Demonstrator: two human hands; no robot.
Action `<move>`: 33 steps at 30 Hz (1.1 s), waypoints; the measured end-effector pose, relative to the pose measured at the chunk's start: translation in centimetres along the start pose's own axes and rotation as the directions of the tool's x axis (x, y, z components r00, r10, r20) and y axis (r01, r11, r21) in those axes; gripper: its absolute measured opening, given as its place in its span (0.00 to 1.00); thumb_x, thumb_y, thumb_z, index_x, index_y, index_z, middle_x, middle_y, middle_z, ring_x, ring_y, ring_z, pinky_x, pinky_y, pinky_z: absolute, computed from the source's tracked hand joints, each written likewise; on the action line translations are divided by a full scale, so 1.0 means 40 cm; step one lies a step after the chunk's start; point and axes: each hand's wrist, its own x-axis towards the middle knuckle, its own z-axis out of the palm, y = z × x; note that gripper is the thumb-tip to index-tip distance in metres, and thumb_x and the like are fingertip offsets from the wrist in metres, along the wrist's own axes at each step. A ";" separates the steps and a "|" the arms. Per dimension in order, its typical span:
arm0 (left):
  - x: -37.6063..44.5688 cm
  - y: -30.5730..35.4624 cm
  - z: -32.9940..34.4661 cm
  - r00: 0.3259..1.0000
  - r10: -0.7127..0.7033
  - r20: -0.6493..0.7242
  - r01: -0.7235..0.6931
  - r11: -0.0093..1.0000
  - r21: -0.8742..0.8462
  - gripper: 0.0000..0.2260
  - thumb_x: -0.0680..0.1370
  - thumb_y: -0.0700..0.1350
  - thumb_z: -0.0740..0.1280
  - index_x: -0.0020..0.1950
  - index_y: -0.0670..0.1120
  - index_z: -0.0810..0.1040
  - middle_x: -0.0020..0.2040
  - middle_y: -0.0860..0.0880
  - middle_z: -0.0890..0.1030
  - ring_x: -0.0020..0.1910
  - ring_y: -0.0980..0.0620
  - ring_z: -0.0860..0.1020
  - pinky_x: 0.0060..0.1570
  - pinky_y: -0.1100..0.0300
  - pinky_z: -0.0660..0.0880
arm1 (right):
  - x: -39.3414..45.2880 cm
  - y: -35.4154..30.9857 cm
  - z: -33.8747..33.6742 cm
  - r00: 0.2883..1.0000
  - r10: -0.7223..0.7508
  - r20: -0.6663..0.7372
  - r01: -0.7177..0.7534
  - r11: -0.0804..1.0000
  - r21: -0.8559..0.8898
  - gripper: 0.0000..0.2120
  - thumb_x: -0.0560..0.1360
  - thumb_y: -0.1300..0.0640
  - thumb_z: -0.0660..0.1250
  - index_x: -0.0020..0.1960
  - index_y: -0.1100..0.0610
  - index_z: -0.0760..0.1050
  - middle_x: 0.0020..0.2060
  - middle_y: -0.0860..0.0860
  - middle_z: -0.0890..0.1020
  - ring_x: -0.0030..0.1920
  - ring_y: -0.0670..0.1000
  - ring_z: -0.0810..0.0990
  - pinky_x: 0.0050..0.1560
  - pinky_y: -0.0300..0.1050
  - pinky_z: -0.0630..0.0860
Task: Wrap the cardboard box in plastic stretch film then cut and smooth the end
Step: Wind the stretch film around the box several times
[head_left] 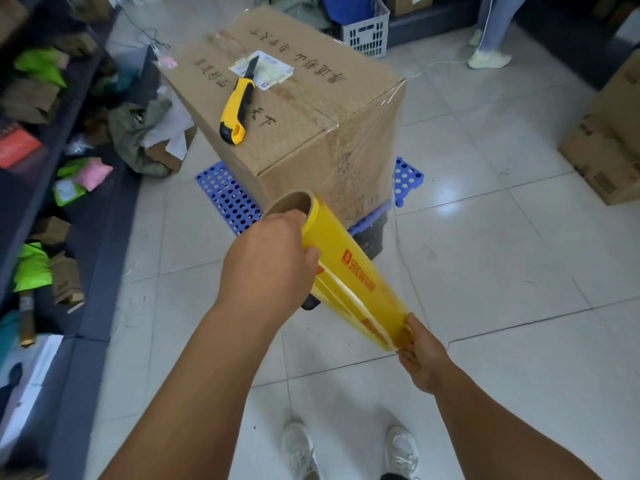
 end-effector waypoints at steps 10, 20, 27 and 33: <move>0.016 -0.202 -0.035 0.987 0.161 0.019 -0.161 0.987 0.013 0.15 0.76 0.50 0.65 0.59 0.46 0.73 0.51 0.43 0.79 0.50 0.43 0.76 0.40 0.56 0.65 | -0.068 0.146 0.176 0.999 -0.011 -0.030 0.014 0.994 0.112 0.31 0.77 0.45 0.64 0.75 0.56 0.61 0.70 0.56 0.69 0.68 0.56 0.70 0.69 0.49 0.64; 0.075 -0.402 -0.079 0.935 0.353 0.036 -0.353 0.936 0.010 0.17 0.74 0.50 0.67 0.59 0.44 0.73 0.55 0.42 0.78 0.53 0.40 0.75 0.45 0.51 0.71 | -0.099 0.269 0.407 0.995 -0.024 -0.093 0.042 0.979 0.197 0.35 0.74 0.39 0.65 0.75 0.56 0.61 0.70 0.56 0.68 0.67 0.56 0.70 0.68 0.48 0.66; 0.158 -0.500 -0.117 0.906 0.421 0.047 -0.423 0.906 0.035 0.18 0.74 0.49 0.68 0.61 0.43 0.71 0.58 0.41 0.76 0.56 0.40 0.74 0.48 0.50 0.71 | -0.088 0.294 0.561 0.994 -0.024 -0.108 0.049 0.971 0.234 0.32 0.75 0.38 0.63 0.71 0.58 0.66 0.49 0.54 0.75 0.34 0.49 0.69 0.54 0.41 0.75; 0.240 -0.585 -0.115 0.882 0.468 0.065 -0.470 0.882 0.035 0.16 0.74 0.49 0.67 0.58 0.44 0.73 0.56 0.42 0.77 0.54 0.40 0.75 0.46 0.51 0.71 | -0.053 0.292 0.676 0.987 -0.005 -0.159 0.056 0.947 0.315 0.28 0.76 0.41 0.64 0.70 0.57 0.67 0.58 0.55 0.74 0.57 0.54 0.74 0.64 0.44 0.67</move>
